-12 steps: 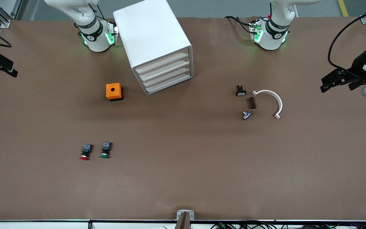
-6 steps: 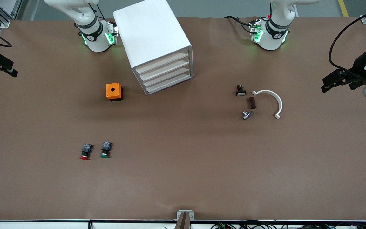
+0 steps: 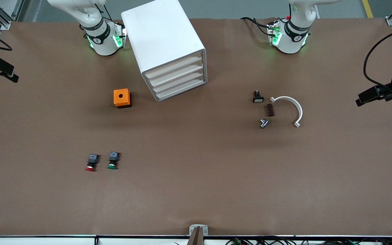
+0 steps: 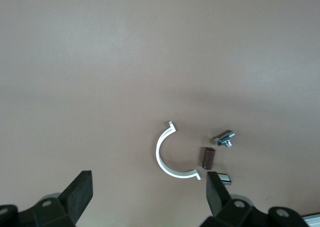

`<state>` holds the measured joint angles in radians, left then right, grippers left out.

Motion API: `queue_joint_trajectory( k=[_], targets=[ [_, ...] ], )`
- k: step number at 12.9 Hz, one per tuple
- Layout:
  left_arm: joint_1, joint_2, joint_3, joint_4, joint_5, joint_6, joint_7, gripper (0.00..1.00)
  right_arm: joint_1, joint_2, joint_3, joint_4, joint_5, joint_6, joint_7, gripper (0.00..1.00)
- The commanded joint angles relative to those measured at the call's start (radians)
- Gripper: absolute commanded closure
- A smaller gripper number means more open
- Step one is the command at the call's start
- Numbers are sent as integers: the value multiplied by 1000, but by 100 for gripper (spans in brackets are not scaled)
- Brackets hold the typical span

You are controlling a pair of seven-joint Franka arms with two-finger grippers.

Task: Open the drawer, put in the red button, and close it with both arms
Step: 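Move the left gripper off its rest toward the white cabinet, then reach the left gripper to the drawer handle while the right gripper starts out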

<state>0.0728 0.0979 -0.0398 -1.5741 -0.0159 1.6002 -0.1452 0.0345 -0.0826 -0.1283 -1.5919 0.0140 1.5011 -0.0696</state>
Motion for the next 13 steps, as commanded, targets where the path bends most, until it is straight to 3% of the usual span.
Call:
queue_joint_trajectory(
  k=[1, 7, 10, 13],
  targets=[
    [2, 113, -5, 23, -12, -10, 4, 0, -22, -25, 15, -20, -11, -1, -13, 0],
    [-79, 272, -14, 25, -3, -16, -40, 0, -24, -22, 15, -5, -12, -7, -15, 0],
    [-192, 312, -17, 35, -18, -46, -314, 0, -21, -20, 16, -3, -35, -2, -13, 0],
    [-296, 347, -15, 51, -158, -86, -604, 0, -21, -20, 16, -3, -36, -2, -13, 0]
  ],
)
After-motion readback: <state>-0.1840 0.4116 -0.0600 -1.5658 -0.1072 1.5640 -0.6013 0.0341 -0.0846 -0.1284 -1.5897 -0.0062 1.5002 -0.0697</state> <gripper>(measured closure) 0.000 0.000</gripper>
